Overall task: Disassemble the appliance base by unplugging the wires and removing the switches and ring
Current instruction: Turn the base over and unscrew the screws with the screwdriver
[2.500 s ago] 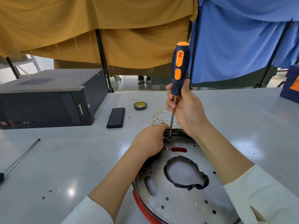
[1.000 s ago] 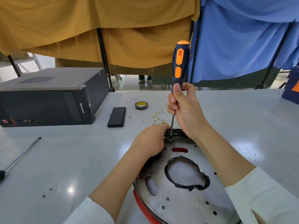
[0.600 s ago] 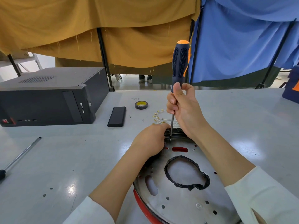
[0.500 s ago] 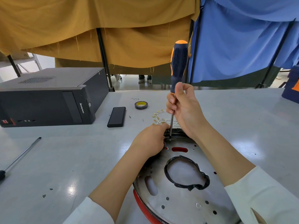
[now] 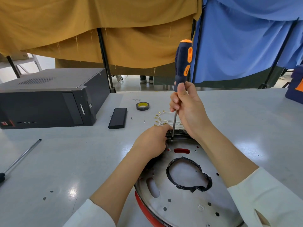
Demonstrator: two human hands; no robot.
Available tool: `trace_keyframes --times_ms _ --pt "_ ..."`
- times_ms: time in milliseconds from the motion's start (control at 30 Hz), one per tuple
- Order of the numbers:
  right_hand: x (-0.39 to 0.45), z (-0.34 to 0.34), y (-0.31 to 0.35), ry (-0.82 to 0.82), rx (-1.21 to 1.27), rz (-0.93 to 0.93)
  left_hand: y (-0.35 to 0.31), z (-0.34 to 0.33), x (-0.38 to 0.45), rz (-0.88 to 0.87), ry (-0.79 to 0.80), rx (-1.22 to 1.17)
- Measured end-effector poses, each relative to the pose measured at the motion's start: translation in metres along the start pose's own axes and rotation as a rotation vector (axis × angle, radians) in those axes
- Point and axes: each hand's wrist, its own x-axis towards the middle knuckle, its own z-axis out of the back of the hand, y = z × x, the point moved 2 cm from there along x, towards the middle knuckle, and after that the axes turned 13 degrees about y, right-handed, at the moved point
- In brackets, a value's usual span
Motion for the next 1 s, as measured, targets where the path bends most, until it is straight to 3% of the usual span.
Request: trace_keyframes --times_ms 600,767,1000 --pt "0.001 -0.003 -0.001 0.028 0.078 -0.067 0.0 0.0 0.0 0.003 0.026 0.011" --pt "0.0 0.0 0.001 -0.021 -0.011 -0.048 -0.003 0.003 -0.006 -0.017 -0.001 -0.04" --pt "0.001 0.0 -0.002 0.05 0.071 -0.054 -0.004 0.005 -0.008 -0.018 -0.015 -0.104"
